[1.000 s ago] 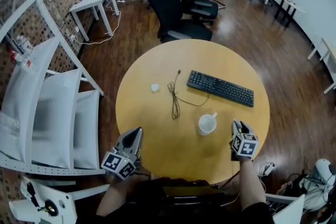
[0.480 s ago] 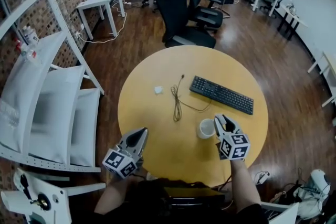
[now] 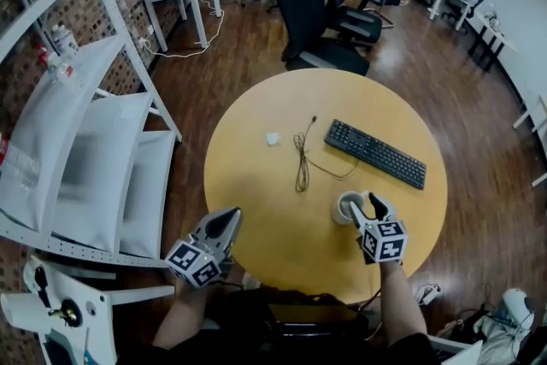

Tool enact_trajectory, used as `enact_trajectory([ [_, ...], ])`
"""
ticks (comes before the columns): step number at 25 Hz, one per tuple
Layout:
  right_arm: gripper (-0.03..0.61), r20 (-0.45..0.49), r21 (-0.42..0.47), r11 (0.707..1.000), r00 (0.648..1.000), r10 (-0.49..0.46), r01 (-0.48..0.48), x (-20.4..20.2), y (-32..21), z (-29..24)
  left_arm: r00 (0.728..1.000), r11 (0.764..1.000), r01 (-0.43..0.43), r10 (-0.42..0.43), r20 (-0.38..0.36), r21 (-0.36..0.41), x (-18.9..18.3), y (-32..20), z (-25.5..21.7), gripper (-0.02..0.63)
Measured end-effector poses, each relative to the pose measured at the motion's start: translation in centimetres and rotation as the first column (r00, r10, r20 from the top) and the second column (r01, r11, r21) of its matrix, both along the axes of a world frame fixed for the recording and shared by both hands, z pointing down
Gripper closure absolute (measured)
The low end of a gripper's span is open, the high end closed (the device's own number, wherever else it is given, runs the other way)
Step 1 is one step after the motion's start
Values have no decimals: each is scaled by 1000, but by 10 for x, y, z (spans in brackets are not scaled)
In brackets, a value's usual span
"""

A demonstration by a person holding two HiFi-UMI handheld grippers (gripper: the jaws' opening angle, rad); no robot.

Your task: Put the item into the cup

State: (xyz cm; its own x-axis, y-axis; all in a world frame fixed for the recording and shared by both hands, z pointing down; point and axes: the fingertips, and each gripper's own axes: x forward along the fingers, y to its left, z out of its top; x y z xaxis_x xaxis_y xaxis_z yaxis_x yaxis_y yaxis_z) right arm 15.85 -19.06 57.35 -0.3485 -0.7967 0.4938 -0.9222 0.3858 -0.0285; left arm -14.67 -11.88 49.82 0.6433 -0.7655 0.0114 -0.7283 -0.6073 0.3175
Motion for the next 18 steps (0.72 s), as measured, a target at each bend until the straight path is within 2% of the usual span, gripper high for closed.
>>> enact_trajectory([
  [5,325,60,19,999,997,48,-49,9,3,2,1000,1000,21,-21,6,-14,-11,-1,8,620],
  [12,327,193,124,986,977,87,-113,38,15,-35,999,999,-38,38,8,10,8,-16,-2,620],
  [15,370,253,203,962,959,129,-183,63,32,-61,998,998,-65,65,8,23,21,-22,-7,620],
  [17,436,277,254,943,951,140,-213,78,48,-74,997,997,-77,77,13,28,27,-26,-8,620],
  [18,437,283,268,936,948,150,-228,84,57,-78,997,996,-82,81,17,30,29,-28,-9,620],
])
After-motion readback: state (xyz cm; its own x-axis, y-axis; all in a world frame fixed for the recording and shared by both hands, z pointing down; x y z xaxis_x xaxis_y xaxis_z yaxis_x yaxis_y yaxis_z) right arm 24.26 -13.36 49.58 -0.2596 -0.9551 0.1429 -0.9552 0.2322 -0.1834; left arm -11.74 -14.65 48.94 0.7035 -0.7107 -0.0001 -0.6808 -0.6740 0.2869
